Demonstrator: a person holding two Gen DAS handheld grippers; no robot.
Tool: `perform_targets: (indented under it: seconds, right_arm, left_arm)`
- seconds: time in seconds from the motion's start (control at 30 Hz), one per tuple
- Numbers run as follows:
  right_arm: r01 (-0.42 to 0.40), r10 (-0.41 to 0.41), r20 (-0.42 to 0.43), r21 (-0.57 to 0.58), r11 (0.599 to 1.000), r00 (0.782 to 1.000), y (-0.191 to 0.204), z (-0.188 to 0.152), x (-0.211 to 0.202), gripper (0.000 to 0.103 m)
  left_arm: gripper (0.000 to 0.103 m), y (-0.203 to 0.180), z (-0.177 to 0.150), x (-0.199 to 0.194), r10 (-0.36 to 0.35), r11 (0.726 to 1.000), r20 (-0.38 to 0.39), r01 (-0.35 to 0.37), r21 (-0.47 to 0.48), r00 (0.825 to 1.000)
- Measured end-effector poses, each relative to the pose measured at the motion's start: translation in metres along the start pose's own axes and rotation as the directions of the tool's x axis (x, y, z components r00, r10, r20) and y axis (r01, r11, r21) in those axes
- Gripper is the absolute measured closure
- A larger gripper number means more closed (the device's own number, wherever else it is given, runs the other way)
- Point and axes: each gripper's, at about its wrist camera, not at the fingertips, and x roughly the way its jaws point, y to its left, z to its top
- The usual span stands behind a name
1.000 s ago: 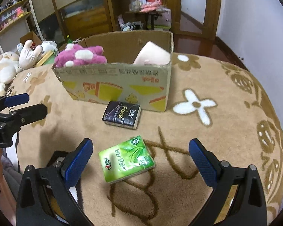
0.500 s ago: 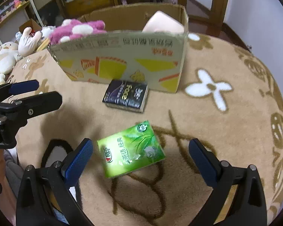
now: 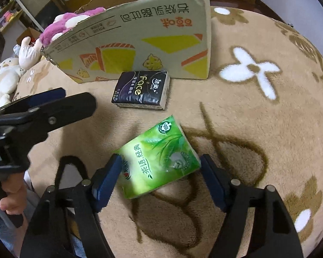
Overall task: Organize soft objects
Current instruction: 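Move both tools back toward the black and green tissue packets, then grasp the black Face packet with the left gripper while the right grasps the green packet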
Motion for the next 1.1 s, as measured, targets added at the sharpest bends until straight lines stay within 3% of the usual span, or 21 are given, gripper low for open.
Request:
perform_targets:
  seconds: [0.23, 0.37, 0.6, 0.87, 1.03, 1.1]
  right_arm:
    - [0.005, -0.005, 0.012, -0.028, 1.000, 1.000, 0.003, -0.002, -0.002, 0.023]
    - [0.005, -0.005, 0.002, -0.047, 0.999, 1.000, 0.008, -0.001, 0.001, 0.017]
    - [0.046, -0.048, -0.015, -0.112, 0.993, 0.999, 0.021, -0.001, 0.012, 0.015]
    - [0.044, -0.045, -0.007, -0.045, 0.998, 0.999, 0.009, 0.003, 0.009, 0.019]
    - [0.084, -0.084, 0.006, -0.010, 0.996, 0.996, -0.004, 0.004, 0.002, 0.019]
    - [0.072, -0.072, 0.002, 0.008, 0.997, 0.997, -0.007, 0.005, 0.003, 0.019]
  left_arm:
    - [0.005, -0.003, 0.004, 0.014, -0.005, 1.000, -0.020, 0.005, 0.007, 1.000]
    - [0.005, -0.003, 0.004, 0.017, -0.008, 1.000, -0.027, 0.008, 0.000, 1.000]
    - [0.005, -0.005, 0.006, 0.019, -0.020, 1.000, -0.032, 0.021, 0.006, 0.999]
    - [0.005, -0.016, 0.013, 0.030, -0.041, 0.999, -0.035, 0.042, 0.029, 0.999]
    - [0.005, -0.022, 0.015, 0.038, -0.041, 0.999, -0.040, 0.043, 0.034, 0.998]
    - [0.005, -0.026, 0.016, 0.042, -0.019, 0.998, -0.034, 0.021, 0.057, 0.999]
